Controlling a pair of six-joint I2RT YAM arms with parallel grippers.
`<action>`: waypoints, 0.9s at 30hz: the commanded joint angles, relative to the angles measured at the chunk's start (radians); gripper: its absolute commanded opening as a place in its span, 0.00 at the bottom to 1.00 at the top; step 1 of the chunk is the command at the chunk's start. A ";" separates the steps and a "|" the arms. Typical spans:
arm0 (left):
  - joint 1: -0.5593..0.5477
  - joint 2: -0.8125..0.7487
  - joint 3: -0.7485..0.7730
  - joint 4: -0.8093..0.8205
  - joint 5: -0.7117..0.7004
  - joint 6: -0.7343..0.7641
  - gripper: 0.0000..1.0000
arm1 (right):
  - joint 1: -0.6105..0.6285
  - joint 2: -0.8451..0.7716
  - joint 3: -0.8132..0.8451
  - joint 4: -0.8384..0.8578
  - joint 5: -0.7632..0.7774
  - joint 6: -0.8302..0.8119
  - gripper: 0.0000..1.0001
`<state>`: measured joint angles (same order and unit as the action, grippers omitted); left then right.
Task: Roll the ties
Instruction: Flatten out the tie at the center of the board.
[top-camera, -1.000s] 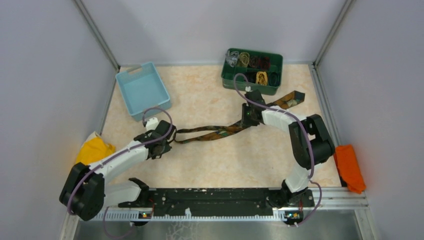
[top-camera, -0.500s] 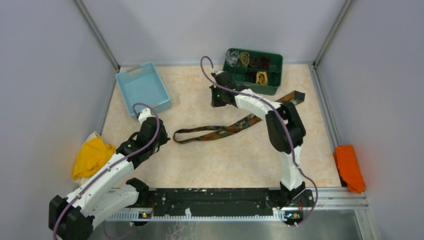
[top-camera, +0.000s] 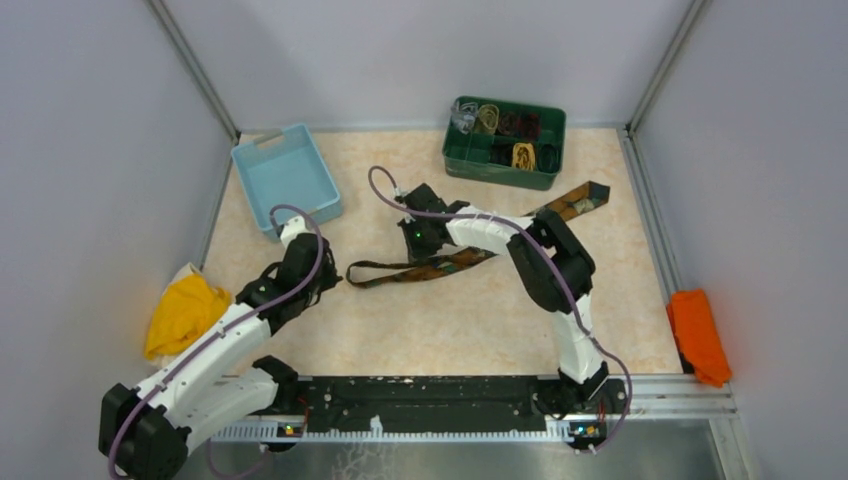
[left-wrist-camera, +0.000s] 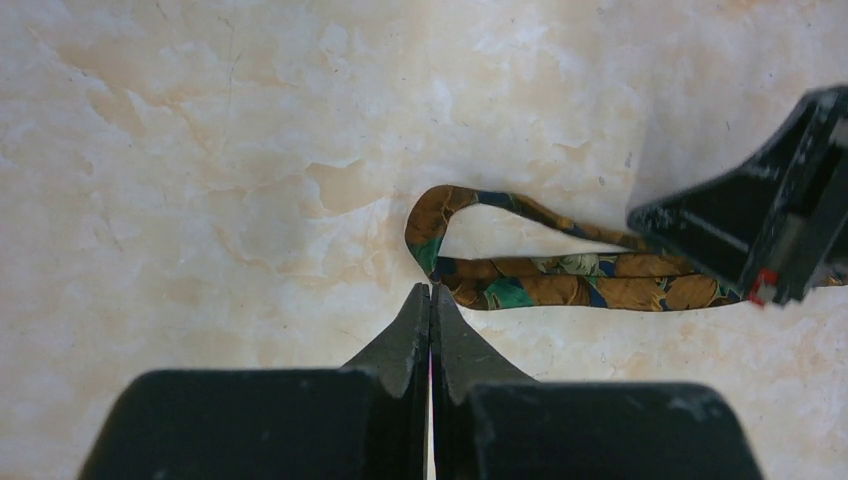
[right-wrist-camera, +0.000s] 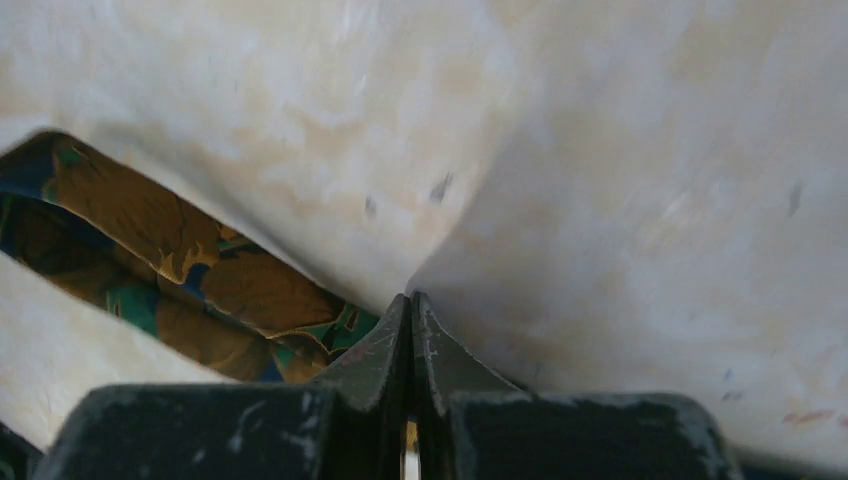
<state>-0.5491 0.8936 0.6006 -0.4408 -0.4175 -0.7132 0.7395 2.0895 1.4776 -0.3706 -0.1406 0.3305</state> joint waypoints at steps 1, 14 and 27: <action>0.000 0.006 0.002 0.017 0.016 0.002 0.00 | 0.047 -0.145 -0.129 0.008 0.029 -0.012 0.00; 0.000 -0.003 -0.021 0.014 0.039 -0.013 0.00 | 0.232 -0.483 -0.546 0.232 0.360 0.032 0.00; -0.001 0.026 -0.058 0.103 0.106 0.008 0.00 | 0.250 -0.444 -0.661 0.283 0.404 0.098 0.00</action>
<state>-0.5491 0.9123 0.5568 -0.3717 -0.3370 -0.7158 0.9829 1.6047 0.8059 -0.1257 0.2245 0.4057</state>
